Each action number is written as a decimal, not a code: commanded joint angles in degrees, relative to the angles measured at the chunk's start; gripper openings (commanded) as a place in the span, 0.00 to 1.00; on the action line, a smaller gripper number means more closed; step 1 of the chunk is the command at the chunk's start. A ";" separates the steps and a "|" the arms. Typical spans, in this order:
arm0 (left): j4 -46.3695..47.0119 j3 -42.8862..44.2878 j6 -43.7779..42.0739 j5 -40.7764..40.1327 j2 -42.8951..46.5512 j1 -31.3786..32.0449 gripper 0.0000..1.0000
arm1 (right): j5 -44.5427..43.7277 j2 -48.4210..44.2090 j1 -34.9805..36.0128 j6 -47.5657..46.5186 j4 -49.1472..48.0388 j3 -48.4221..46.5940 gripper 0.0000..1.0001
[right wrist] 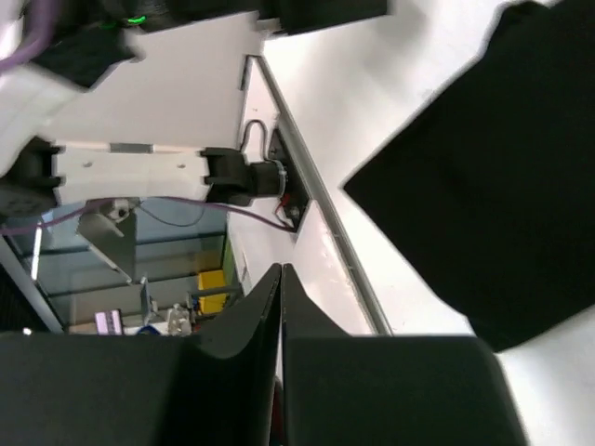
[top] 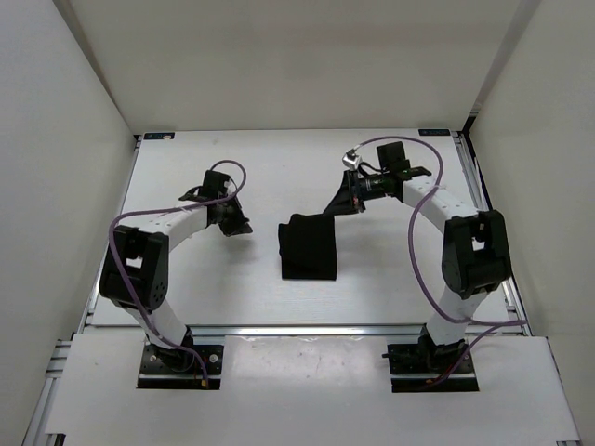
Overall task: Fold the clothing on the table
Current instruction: Fold the skirt
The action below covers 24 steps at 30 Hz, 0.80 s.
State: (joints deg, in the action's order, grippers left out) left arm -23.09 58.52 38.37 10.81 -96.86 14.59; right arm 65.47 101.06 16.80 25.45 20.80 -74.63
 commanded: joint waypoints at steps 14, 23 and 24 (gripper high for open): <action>5.95 1.96 5.75 11.16 7.47 10.72 0.00 | -8.51 21.54 12.64 -5.24 11.45 -8.69 0.01; 7.89 -2.36 6.81 11.08 9.84 8.09 0.00 | -13.53 21.64 17.39 -12.00 17.52 -1.58 0.00; 8.41 -2.97 7.07 11.08 10.20 7.91 0.00 | -14.57 20.77 17.57 -12.27 17.18 0.43 0.00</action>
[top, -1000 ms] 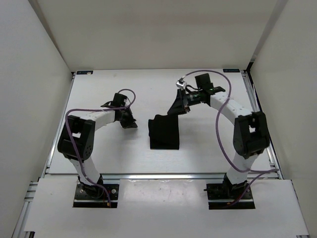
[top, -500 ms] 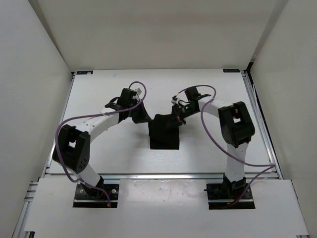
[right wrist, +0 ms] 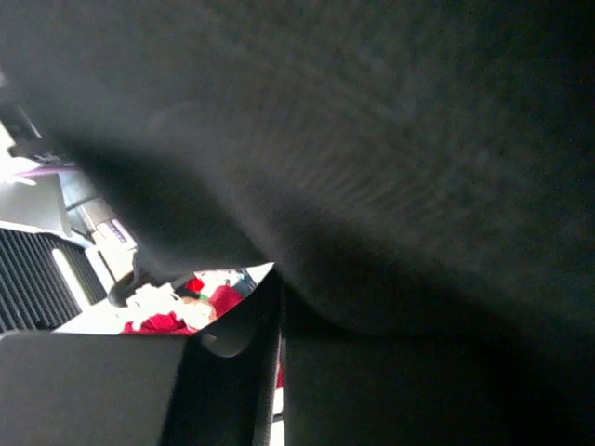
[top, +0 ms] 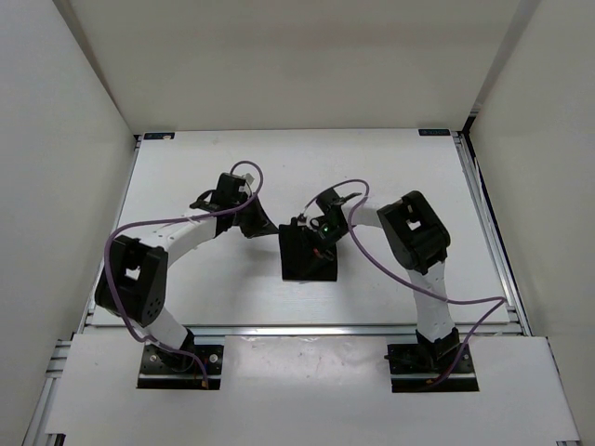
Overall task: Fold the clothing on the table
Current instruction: Fold the skirt
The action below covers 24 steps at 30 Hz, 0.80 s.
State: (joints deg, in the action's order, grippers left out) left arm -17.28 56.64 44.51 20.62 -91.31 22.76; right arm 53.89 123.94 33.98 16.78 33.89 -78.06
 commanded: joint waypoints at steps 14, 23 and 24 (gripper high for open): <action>9.45 -1.53 8.13 8.56 7.46 6.15 0.00 | -13.26 -14.85 -7.51 2.28 2.85 -0.94 0.00; 7.96 -5.57 5.59 5.40 2.81 9.84 0.00 | -12.67 -29.62 -22.19 11.17 -8.13 4.31 0.00; 8.83 -6.97 5.50 5.48 2.11 9.67 0.00 | -13.02 -30.24 -22.90 11.17 -8.31 5.37 0.00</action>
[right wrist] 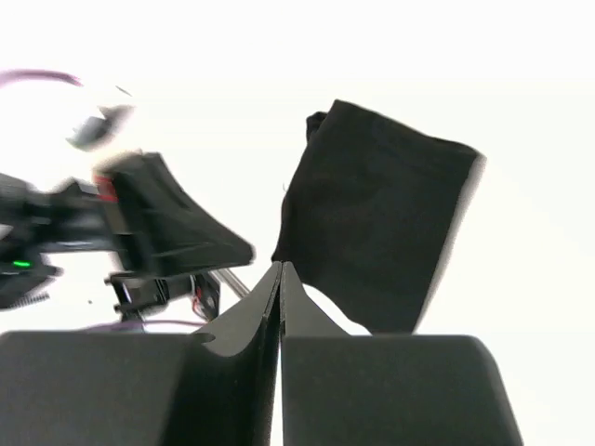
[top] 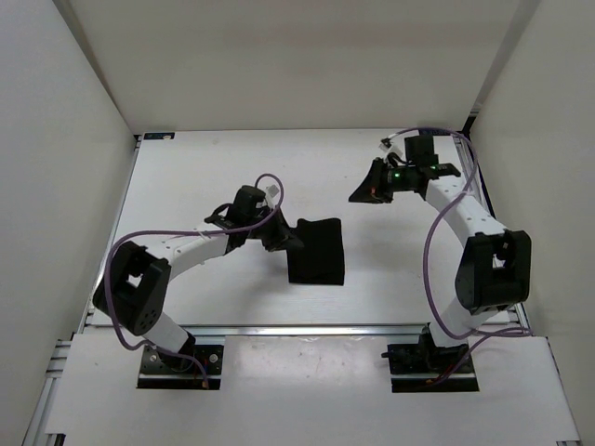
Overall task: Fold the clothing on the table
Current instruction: Fold the skirt
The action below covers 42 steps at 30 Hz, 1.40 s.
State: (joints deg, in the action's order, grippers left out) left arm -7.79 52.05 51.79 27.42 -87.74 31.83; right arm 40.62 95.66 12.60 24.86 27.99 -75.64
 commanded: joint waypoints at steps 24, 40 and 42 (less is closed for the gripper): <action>-6.64 -11.80 -8.91 -9.58 -0.25 1.39 0.00 | -1.86 -9.43 -3.90 -0.51 1.18 10.69 0.09; -25.24 -11.78 -17.77 -11.79 26.39 -20.93 0.55 | -8.80 -23.32 -9.79 -1.92 4.36 23.51 0.42; -27.61 -13.72 -19.35 -12.83 26.05 -20.50 0.60 | -11.86 -23.59 -8.83 -2.97 6.10 24.48 0.44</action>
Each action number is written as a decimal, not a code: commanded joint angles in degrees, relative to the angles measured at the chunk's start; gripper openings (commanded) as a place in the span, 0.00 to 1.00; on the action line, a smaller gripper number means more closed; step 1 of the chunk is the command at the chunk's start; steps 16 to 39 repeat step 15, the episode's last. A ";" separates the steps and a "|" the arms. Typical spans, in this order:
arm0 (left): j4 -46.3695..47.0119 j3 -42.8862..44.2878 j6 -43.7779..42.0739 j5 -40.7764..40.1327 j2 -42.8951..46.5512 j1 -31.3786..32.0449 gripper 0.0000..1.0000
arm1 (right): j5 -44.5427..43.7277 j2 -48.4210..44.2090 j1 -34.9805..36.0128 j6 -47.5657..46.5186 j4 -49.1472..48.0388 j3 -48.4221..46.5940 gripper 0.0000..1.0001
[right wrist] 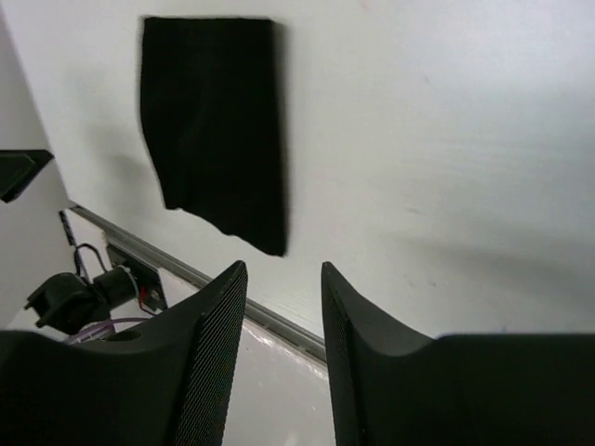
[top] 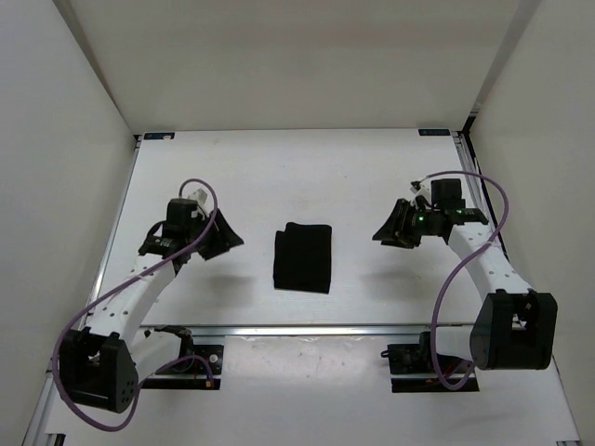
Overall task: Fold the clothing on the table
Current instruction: Fold the skirt
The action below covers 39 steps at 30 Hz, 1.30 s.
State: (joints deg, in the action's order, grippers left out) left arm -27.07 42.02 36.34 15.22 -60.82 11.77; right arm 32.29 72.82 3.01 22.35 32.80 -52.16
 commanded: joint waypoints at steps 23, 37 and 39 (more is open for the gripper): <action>-9.75 0.51 -9.53 -0.18 -10.71 2.81 0.75 | -7.94 9.96 7.44 -3.97 4.11 -0.65 0.45; -9.75 0.51 -9.53 -0.18 -10.71 2.81 0.75 | -7.94 9.96 7.44 -3.97 4.11 -0.65 0.45; -9.75 0.51 -9.53 -0.18 -10.71 2.81 0.75 | -7.94 9.96 7.44 -3.97 4.11 -0.65 0.45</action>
